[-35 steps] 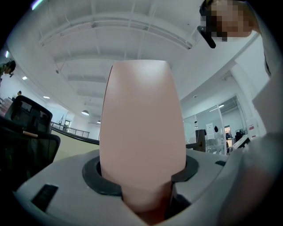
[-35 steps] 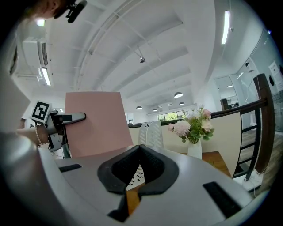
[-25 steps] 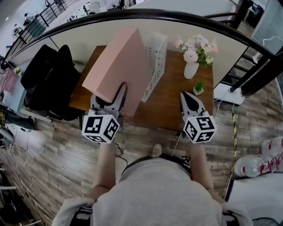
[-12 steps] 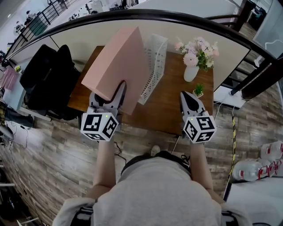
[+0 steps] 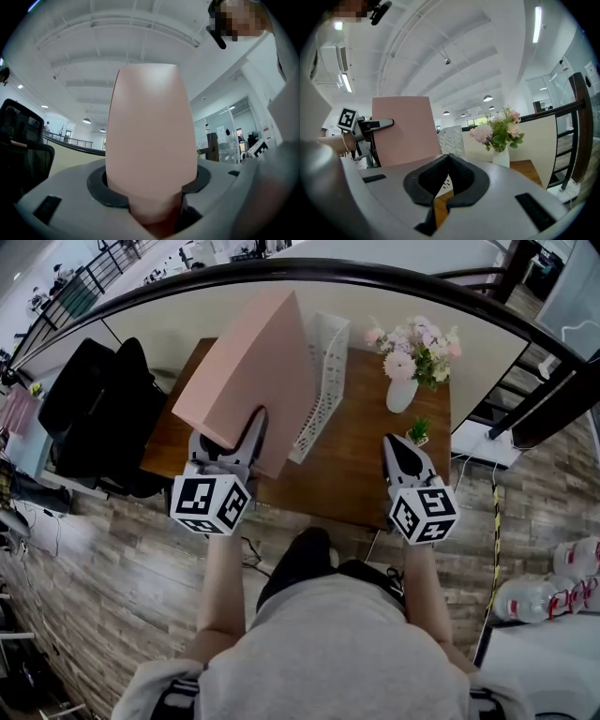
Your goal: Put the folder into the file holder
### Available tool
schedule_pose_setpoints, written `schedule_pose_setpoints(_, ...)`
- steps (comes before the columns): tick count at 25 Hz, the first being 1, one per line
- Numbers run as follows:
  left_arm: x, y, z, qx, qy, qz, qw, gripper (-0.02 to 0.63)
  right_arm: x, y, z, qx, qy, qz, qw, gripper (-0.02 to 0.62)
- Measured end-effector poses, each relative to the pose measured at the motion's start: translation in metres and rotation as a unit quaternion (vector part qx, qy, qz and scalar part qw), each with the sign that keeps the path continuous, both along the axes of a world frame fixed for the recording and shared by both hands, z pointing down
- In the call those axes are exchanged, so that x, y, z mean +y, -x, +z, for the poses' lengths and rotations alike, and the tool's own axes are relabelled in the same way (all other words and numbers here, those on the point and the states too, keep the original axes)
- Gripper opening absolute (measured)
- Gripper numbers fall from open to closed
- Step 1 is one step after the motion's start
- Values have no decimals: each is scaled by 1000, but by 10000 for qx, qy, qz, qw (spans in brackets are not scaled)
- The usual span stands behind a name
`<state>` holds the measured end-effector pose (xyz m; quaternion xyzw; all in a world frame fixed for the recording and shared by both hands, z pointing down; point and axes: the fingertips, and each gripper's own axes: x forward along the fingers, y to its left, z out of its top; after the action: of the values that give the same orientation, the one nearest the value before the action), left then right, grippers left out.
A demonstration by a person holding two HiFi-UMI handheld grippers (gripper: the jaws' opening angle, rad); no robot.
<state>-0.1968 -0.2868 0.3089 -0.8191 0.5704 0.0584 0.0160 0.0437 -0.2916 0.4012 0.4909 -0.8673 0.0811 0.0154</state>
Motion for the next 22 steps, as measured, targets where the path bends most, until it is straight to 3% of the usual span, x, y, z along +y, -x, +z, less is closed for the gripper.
schedule_pose_setpoints(17,-41,-21,-4,-159,-5,315,9994,295,-13,0,4,-11,7,51,10000,9)
schedule_pose_setpoints(22,-51,-24,-7,-159,-65,213,9996,293,-16,0,6,18,57,-1,10000,9)
